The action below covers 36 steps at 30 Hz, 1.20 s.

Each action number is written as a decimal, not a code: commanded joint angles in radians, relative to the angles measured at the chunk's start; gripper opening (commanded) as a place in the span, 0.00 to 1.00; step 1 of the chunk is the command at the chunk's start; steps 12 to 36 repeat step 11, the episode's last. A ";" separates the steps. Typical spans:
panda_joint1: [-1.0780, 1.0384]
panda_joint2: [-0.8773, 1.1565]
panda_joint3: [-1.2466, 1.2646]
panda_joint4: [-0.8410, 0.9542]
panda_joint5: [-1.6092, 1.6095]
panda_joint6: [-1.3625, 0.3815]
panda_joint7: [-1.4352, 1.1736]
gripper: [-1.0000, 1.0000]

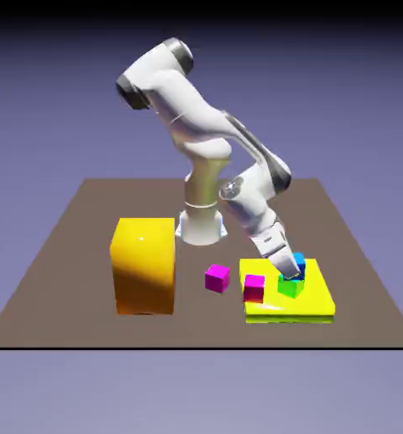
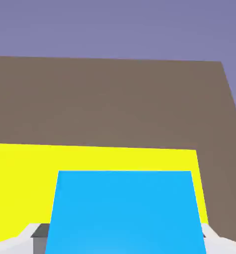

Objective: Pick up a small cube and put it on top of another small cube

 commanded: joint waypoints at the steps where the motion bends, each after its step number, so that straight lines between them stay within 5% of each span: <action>1: -0.036 0.005 0.032 -0.002 0.001 -0.018 0.002 1.00; 10: -0.362 0.054 0.318 -0.022 0.009 -0.177 0.024 1.00; 36: -0.362 0.054 0.318 -0.022 0.009 -0.177 0.024 1.00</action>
